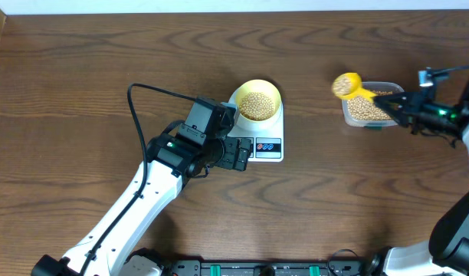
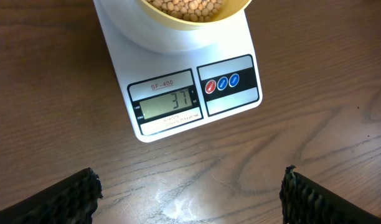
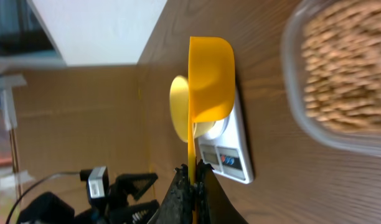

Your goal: Scoop item into bowl and weigh 50g on scale

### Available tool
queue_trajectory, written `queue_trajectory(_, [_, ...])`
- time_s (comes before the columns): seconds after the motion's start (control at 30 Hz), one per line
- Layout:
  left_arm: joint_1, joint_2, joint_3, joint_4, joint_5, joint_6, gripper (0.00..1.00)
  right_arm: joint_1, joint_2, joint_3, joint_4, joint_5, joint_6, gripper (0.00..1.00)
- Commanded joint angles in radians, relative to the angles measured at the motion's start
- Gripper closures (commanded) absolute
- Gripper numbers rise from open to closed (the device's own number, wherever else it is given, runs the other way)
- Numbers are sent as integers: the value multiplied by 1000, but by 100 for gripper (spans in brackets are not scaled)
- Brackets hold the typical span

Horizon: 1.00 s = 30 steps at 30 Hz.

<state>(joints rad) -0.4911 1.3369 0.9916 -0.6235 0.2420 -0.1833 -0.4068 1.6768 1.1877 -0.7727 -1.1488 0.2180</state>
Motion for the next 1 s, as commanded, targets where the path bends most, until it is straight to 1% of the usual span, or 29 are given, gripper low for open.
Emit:
queue_trajectory(0.0, [1, -13, -8, 0, 11, 5, 6, 56, 2, -8, 11, -40, 40, 99])
queue_trajectory(0.3, [1, -13, -8, 0, 11, 5, 6, 192, 2, -8, 77, -40, 144, 99])
queue_trajectory(0.63, [1, -13, -8, 0, 11, 5, 6, 316, 2, -8, 254, -38, 285, 99])
queue_trajectory(0.83, [1, -13, -8, 0, 11, 5, 6, 360, 2, -8, 345, -13, 294, 99])
queue_trajectory(0.97, [1, -13, -8, 0, 11, 5, 6, 388, 2, -8, 354, 67, 289, 99])
